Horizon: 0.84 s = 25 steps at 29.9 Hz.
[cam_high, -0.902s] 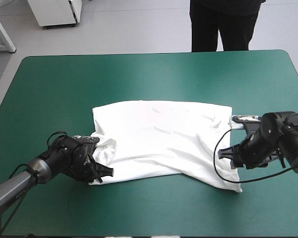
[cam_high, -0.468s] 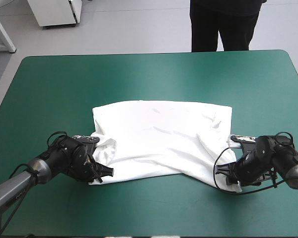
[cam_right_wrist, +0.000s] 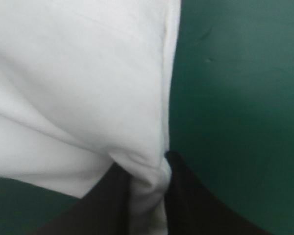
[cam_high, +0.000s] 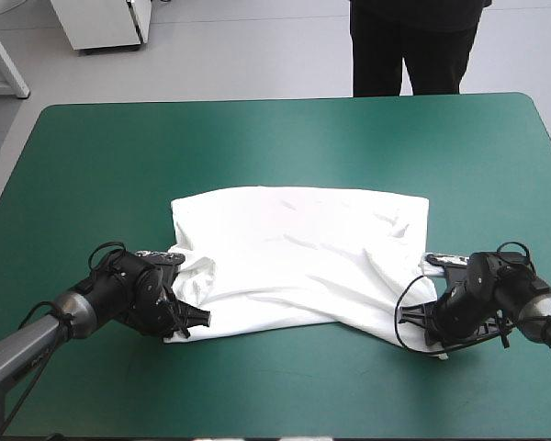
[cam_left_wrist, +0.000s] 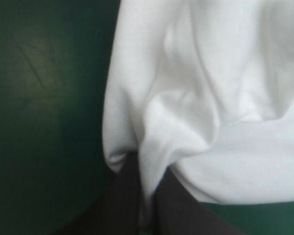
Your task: Fold the cloth
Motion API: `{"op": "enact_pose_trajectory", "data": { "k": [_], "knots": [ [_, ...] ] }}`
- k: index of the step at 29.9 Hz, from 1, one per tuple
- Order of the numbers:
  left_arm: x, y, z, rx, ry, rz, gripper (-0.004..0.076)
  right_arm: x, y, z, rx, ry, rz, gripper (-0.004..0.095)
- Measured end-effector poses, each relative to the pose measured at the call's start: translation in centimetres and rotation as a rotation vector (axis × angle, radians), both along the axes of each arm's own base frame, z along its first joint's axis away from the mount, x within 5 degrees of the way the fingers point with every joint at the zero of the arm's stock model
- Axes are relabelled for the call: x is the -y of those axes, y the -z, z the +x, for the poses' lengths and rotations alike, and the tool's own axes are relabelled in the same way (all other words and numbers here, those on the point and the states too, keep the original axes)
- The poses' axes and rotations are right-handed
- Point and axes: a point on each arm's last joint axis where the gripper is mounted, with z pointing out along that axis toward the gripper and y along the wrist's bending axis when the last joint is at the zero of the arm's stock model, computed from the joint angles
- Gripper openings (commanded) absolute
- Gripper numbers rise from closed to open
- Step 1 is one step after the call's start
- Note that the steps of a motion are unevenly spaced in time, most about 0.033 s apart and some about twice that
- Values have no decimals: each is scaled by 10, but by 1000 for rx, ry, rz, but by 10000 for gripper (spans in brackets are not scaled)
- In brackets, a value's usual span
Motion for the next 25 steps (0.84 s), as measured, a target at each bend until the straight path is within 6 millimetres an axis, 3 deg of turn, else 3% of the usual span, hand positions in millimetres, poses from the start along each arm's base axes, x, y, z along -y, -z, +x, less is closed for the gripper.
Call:
{"op": "enact_pose_trajectory", "data": {
  "k": [5, 8, 20, 25],
  "knots": [
    [2, -5, 4, -6, 3, 4, -22, -2, -6, -3, 6, 28, 36, -17],
    [4, -13, 8, -9, 31, 9, -22, -5, -21, -5, 4, 25, 62, -17],
    [21, -106, 46, 222, 125, -69, -22, -10, -145, 19, 337, -29, 121, -17],
    [21, -135, 59, 375, 134, -55, -22, -10, -168, 38, 421, -35, 97, -17]
  ]
}}
